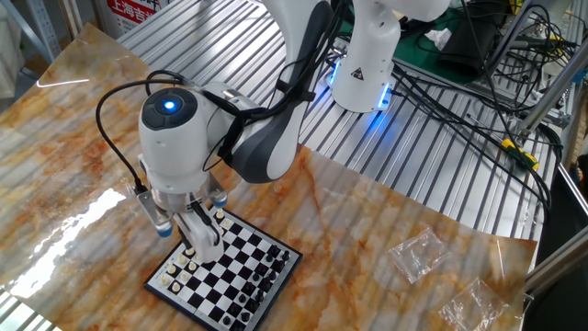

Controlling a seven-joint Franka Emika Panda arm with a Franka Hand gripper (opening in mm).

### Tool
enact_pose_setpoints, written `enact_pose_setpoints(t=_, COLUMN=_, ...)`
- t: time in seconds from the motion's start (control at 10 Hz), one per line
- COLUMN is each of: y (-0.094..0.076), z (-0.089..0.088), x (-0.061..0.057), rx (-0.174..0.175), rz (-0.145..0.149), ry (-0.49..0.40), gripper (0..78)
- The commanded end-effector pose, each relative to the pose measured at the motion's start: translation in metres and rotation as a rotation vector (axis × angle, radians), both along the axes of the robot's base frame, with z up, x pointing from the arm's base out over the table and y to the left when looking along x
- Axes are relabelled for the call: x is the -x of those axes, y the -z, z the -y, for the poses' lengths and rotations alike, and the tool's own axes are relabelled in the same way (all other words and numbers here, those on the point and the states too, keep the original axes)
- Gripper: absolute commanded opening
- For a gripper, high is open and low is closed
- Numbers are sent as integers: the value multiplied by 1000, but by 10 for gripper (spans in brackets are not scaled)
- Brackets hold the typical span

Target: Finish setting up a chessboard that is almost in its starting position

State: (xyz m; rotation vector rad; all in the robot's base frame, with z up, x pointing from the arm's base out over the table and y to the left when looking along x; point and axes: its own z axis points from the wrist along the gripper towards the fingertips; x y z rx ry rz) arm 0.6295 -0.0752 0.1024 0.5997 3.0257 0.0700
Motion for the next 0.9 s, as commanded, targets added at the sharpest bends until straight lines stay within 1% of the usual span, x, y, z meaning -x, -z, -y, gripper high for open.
enact_pose_setpoints(t=0.1, y=1, z=0, x=0, rx=8, rz=-3, ry=9, gripper=11)
enact_pose_setpoints(t=0.3, y=1, z=0, x=0, rx=18, rz=-5, ry=17, gripper=11)
enact_pose_setpoints(t=0.9, y=1, z=0, x=0, rx=19, rz=-5, ry=46, gripper=11)
